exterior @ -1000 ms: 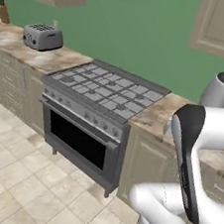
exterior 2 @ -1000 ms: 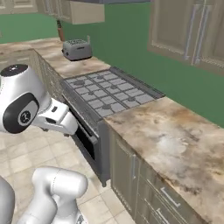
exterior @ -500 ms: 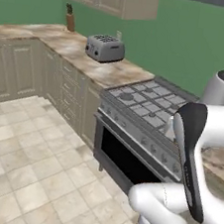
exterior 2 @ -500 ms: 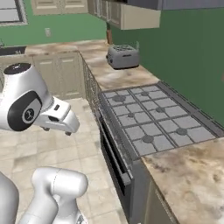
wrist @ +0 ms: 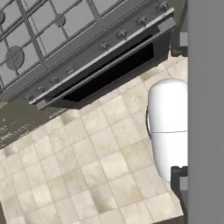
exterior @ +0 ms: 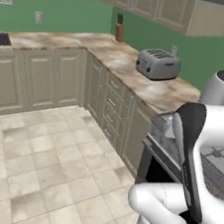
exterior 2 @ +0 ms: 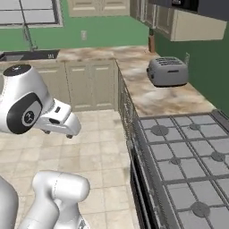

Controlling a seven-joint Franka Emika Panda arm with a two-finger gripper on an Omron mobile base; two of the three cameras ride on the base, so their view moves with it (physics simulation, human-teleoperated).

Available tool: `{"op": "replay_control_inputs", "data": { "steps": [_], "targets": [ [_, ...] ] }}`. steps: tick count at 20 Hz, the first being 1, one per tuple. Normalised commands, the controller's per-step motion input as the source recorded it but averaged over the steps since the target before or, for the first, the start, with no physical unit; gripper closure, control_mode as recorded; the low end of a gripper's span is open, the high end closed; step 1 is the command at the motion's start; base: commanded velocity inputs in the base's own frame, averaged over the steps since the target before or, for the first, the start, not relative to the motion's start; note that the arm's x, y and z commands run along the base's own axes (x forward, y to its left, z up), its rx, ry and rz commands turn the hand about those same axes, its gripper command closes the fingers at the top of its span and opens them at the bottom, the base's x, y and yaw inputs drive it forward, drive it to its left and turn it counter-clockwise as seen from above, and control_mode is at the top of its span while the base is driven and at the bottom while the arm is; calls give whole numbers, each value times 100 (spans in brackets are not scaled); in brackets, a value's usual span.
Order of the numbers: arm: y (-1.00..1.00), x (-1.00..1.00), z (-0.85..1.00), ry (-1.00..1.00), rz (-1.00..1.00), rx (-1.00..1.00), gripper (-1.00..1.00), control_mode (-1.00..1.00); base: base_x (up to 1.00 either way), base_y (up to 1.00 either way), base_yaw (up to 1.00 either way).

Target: Pick the jar and candle from the dining table and place them in the open cabinet. Close the cabinet after placing the objects.

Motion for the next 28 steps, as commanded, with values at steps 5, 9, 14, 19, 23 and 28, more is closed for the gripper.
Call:
{"op": "replay_control_inputs", "data": {
  "steps": [5,9,14,19,23,28],
  "targets": [
    [0,0,0,0,0,0,-100,100,100,65,35],
    [0,0,0,0,0,0,-100,100,100,54,34],
    [0,0,0,0,0,0,-100,100,100,28,35],
    [0,0,0,0,0,0,-100,100,100,8,28],
    [0,0,0,0,0,0,-100,100,100,9,26],
    [0,0,0,0,0,0,-100,100,100,10,28]
  ]
}}
